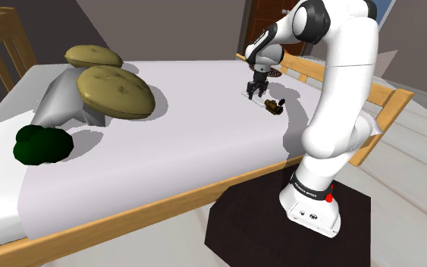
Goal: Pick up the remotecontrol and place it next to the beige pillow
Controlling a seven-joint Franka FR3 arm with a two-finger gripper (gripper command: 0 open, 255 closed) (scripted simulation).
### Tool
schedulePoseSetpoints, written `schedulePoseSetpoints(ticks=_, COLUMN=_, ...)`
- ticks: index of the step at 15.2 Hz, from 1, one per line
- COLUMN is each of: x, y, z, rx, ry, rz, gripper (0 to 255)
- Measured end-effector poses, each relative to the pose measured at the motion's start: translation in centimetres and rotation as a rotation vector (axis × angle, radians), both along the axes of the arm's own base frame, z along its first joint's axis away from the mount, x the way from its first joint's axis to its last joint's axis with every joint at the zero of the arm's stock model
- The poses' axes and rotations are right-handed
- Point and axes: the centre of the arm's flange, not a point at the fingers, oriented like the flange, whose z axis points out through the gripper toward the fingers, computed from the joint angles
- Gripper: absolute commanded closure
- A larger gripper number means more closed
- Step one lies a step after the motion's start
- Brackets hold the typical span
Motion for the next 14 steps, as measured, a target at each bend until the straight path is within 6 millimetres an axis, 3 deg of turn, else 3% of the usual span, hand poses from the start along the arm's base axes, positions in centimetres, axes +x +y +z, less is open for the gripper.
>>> schedulePoseSetpoints(ticks=9, x=0.0, y=0.0, z=0.0, rx=0.0, ry=0.0, rz=0.0, gripper=255)
schedulePoseSetpoints(ticks=14, x=0.1, y=0.0, z=2.0, rx=0.0, ry=0.0, rz=0.0, gripper=255)
